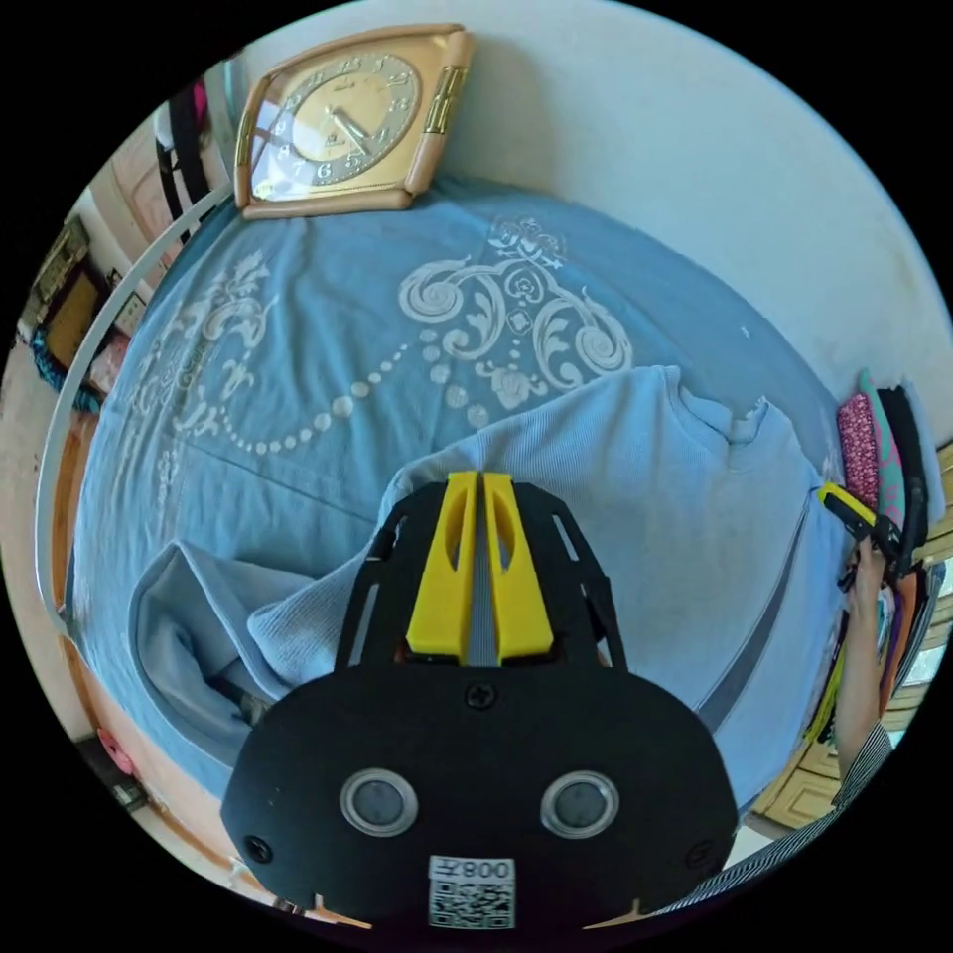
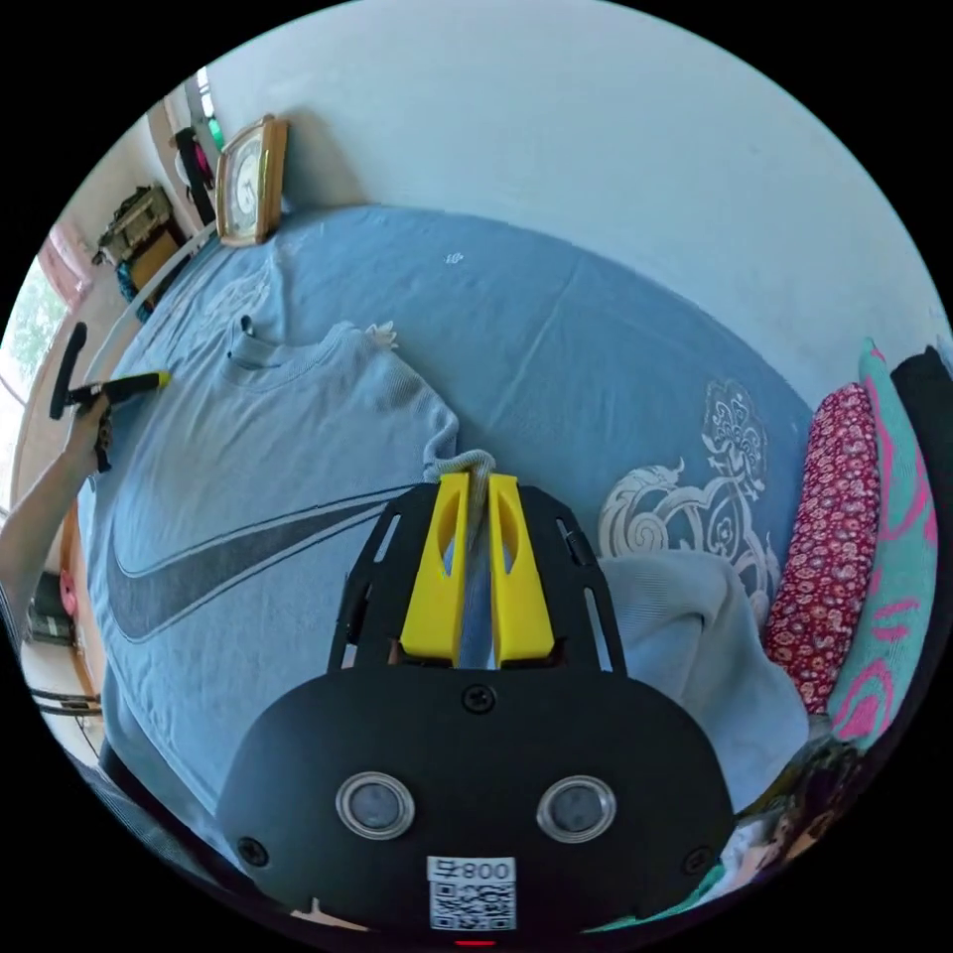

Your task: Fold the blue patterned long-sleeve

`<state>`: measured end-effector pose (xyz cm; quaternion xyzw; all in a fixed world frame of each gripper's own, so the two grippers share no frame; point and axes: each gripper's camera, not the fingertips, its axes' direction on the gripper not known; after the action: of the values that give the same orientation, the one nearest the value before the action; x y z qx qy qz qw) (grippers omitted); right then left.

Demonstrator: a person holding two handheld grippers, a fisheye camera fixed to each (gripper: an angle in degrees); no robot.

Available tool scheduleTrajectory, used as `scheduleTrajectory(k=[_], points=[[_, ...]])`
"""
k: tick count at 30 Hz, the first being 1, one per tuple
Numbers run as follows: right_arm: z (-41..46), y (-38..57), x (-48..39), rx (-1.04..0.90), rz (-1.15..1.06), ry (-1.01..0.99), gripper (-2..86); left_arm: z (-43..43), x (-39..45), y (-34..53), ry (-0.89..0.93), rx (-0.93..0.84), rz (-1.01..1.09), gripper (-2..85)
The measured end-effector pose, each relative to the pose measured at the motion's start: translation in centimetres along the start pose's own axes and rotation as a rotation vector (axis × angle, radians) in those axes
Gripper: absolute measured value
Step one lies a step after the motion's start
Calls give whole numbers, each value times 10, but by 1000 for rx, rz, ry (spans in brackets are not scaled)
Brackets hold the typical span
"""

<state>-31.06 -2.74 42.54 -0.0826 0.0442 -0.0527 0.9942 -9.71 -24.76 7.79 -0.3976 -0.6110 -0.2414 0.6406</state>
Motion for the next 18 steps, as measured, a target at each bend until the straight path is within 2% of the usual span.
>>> scheduleTrajectory(k=[3, 6, 9, 12, 14, 18], points=[[-23, -4, 28, 16, 48, 7, 24, -29, -20, 12, -3, 103, -9, 17], [-23, -6, 77, 2, 150, -165, 25, -26, -42, 21, 47, 37, 5, 23], [-33, -12, 96, 39, 218, -235, 39, -43, -48, 31, 109, 129, 24, 39], [-70, -19, 93, 147, 248, -165, 50, -67, -45, 34, 231, 248, 122, 60], [-95, -37, 74, 249, 202, -194, 60, -70, -39, 30, 268, 256, 179, 69], [-80, -101, 7, 215, 23, -179, 72, -40, -28, 6, 319, 113, 227, 81]])
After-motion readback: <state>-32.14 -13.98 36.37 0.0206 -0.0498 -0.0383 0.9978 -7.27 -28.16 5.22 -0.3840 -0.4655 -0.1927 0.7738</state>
